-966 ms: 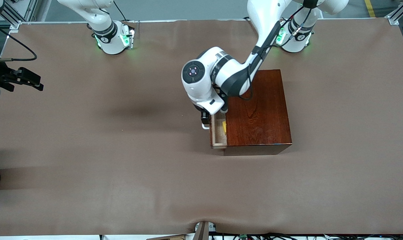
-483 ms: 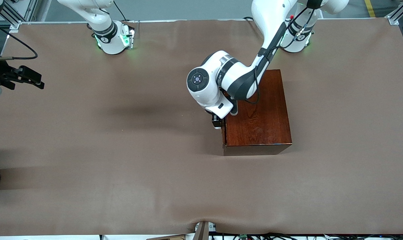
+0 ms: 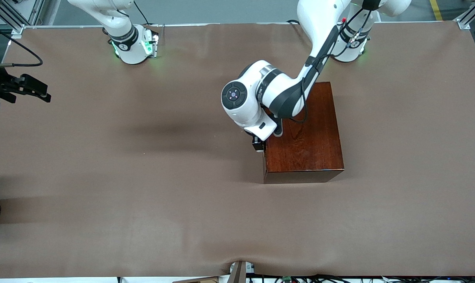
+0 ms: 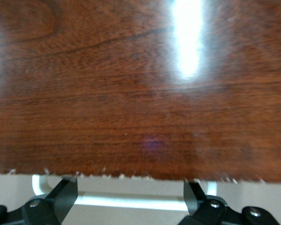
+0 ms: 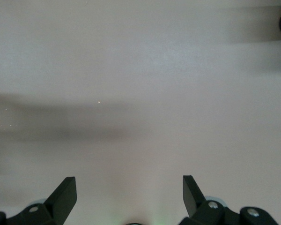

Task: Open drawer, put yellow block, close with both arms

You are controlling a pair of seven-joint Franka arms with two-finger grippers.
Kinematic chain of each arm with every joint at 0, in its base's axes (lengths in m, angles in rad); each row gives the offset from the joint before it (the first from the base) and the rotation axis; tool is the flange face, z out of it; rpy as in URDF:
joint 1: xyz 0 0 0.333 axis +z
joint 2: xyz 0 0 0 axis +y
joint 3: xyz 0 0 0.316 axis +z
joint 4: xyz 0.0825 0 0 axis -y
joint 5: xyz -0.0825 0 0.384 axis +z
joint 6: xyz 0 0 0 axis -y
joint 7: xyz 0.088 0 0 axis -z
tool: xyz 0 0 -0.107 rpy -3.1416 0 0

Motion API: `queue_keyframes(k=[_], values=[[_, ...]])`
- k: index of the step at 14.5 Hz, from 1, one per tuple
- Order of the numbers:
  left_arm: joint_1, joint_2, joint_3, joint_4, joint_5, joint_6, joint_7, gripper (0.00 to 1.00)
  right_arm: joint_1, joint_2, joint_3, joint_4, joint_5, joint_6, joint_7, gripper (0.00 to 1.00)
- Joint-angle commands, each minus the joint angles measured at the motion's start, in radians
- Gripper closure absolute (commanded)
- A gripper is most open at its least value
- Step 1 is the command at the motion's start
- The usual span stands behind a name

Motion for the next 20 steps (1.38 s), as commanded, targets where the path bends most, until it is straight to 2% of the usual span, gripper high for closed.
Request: queue_keyframes(k=[1,4,7,11,13,16,20], values=[[-0.008,-0.054,0.013,0.036,0.053,-0.016,0.054,0.00,-0.007,-0.009,0.007,0.001,-0.018,-0.010,0.014,0.00],[0.026,-0.136,0.047,0.038,0.059,-0.013,0.262,0.00,-0.007,-0.009,0.007,0.001,-0.018,-0.013,0.012,0.00],[0.168,-0.167,0.045,0.035,0.017,0.010,0.506,0.00,-0.007,-0.009,0.007,0.003,-0.018,-0.014,0.012,0.00],[0.352,-0.257,0.044,0.002,-0.050,0.018,0.841,0.00,-0.007,-0.009,0.007,0.001,-0.016,-0.016,0.011,0.00],[0.434,-0.319,0.044,-0.043,-0.067,0.012,1.006,0.00,-0.006,-0.009,0.007,0.001,-0.016,-0.016,0.011,0.00],[0.518,-0.438,0.042,-0.166,-0.085,0.012,1.240,0.00,-0.006,-0.009,0.007,0.001,-0.016,-0.016,0.011,0.00],[0.618,-0.589,0.041,-0.252,-0.093,0.000,1.538,0.00,-0.007,-0.007,0.007,0.001,-0.016,-0.016,0.011,0.00]])
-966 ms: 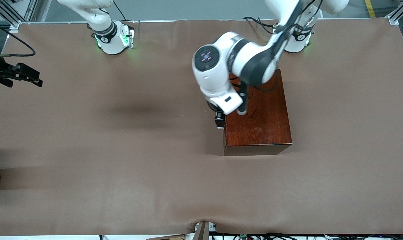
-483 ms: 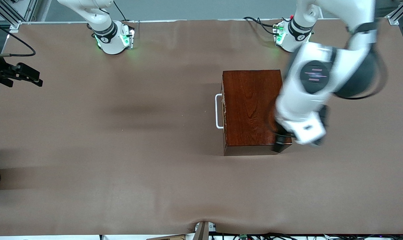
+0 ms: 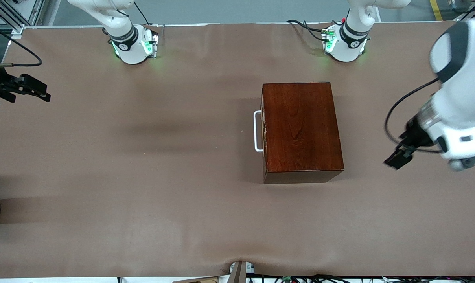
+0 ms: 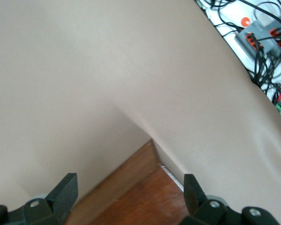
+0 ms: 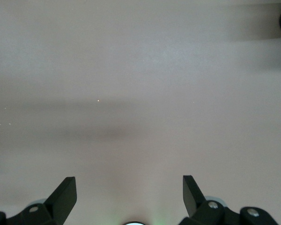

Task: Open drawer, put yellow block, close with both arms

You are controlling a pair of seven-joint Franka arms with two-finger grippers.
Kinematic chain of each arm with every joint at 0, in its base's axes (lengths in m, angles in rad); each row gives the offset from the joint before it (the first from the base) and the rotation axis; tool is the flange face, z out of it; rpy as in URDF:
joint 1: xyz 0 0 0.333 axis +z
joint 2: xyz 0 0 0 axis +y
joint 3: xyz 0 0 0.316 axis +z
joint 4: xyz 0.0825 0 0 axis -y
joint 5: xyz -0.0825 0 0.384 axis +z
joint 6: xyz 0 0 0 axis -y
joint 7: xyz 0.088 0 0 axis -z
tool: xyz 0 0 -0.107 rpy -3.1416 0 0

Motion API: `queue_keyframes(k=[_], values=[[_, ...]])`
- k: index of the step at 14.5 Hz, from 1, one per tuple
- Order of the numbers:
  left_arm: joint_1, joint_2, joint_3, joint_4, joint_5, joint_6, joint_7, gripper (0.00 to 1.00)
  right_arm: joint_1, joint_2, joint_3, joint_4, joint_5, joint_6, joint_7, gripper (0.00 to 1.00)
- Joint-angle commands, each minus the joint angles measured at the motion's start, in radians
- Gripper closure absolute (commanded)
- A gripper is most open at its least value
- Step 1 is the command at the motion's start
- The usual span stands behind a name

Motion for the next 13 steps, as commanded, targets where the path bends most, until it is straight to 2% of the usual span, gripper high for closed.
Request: queue_keyframes(k=[1,3,9,13], values=[[0.100,-0.140,-0.052,-0.123,-0.026,0.001,0.207,0.00,-0.007,-0.009,0.008,0.002,-0.016,-0.009,0.011,0.00],[0.208,-0.168,-0.170,-0.138,-0.030,-0.036,0.337,0.00,-0.007,-0.007,0.008,0.002,-0.016,-0.009,0.011,0.00],[0.216,-0.238,-0.181,-0.140,-0.016,-0.187,0.789,0.00,-0.007,-0.007,0.008,0.002,-0.016,-0.009,0.011,0.00],[0.219,-0.258,-0.182,-0.140,0.044,-0.264,0.961,0.00,-0.007,-0.007,0.008,0.002,-0.016,-0.009,0.011,0.00]])
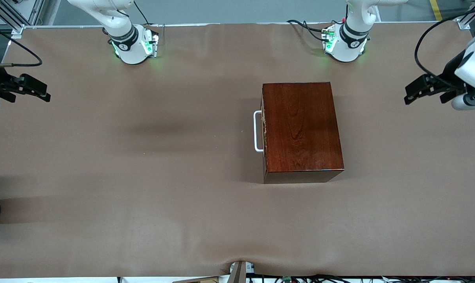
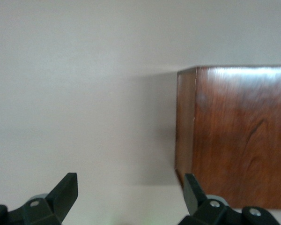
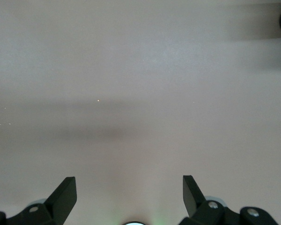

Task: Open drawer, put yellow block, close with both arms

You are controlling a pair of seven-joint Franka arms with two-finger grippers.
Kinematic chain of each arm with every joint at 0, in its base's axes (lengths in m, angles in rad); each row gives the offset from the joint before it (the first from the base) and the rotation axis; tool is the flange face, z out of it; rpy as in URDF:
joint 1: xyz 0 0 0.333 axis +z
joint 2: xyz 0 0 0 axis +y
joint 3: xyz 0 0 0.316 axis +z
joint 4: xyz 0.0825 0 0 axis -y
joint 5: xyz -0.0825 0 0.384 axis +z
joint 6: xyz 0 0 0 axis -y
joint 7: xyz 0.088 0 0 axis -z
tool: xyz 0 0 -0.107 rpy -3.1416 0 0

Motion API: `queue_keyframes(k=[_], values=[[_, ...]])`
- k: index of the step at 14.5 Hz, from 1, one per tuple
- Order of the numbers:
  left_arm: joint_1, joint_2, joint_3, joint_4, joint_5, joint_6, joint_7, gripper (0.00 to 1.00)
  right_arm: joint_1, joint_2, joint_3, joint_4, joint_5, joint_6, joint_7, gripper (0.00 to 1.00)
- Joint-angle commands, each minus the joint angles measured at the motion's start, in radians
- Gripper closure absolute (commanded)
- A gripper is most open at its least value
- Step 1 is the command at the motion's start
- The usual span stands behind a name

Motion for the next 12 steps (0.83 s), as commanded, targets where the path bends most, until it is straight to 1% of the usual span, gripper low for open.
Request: queue_keyframes(k=[1,4,7,12], values=[[0.015,-0.031,-0.014,-0.024,0.043,-0.038,0.083,0.00,-0.007,-0.007,0.008,0.002,-0.016,-0.007,0.011,0.00],[0.009,-0.012,-0.014,-0.015,0.046,-0.049,0.069,0.00,-0.007,-0.007,0.007,0.002,-0.016,-0.007,0.011,0.00],[0.020,0.002,-0.032,0.004,0.046,-0.054,0.048,0.00,-0.009,-0.007,0.007,0.002,-0.016,-0.007,0.011,0.00],[0.020,0.000,-0.032,0.004,0.043,-0.055,0.051,0.00,-0.009,-0.007,0.005,0.002,-0.016,-0.009,0.009,0.00]])
